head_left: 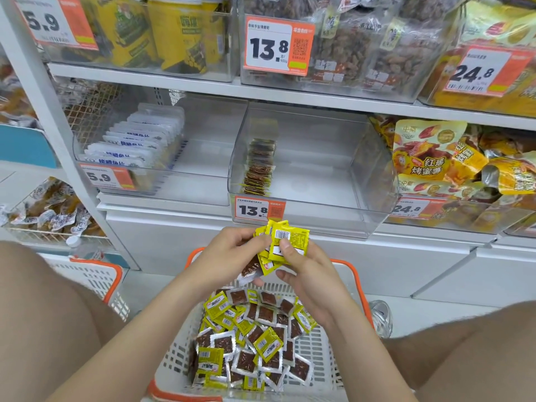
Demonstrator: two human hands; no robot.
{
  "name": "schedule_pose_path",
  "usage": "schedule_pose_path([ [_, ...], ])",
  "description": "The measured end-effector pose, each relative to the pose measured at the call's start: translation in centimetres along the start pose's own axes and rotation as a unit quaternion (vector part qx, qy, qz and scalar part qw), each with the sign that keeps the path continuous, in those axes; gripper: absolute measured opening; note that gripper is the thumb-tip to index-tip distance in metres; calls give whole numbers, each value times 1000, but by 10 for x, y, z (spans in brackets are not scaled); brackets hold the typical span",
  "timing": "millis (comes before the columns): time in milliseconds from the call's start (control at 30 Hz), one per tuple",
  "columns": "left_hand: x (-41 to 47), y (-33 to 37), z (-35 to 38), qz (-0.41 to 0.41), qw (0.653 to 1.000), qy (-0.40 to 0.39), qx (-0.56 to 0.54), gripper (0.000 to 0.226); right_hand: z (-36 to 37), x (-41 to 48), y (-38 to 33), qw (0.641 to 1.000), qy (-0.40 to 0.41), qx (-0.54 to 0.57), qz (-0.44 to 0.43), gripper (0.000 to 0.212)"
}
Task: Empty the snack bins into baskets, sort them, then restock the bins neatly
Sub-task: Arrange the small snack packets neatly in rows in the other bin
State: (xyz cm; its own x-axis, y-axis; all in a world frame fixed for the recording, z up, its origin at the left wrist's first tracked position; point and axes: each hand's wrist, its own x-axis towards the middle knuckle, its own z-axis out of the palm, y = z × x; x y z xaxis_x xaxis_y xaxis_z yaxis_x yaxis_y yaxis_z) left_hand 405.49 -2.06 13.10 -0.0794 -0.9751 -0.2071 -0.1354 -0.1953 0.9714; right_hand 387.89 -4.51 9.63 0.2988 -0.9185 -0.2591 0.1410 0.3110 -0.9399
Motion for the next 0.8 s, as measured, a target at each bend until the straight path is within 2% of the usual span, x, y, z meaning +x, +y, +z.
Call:
schedule_pose_path([
  [167,0,4,-8,-11,998,-55,4,32,-7,3,-6,997,28,-49,-48,14],
  [233,2,0,-7,-3,998,-56,-20,32,-5,3,-4,994,79,-20,-74,16],
  [333,5,-3,-3,13,996,-39,-79,30,-5,5,-1,983,164,50,-69,21],
  [400,6,-4,2,36,993,-37,-107,30,-2,6,2,982,174,55,-54,26],
  [500,4,-3,12,59,989,-56,-122,32,10,6,8,986,146,67,-52,28],
  [633,5,-4,12,111,992,-53,-14,36,14,4,6,987,69,140,-45,30],
  [733,6,-4,2,138,986,-52,81,72,11,2,3,988,55,133,-47,30],
  [800,3,-4,3,157,979,-1,130,84,12,2,2,988,84,113,-70,30],
])
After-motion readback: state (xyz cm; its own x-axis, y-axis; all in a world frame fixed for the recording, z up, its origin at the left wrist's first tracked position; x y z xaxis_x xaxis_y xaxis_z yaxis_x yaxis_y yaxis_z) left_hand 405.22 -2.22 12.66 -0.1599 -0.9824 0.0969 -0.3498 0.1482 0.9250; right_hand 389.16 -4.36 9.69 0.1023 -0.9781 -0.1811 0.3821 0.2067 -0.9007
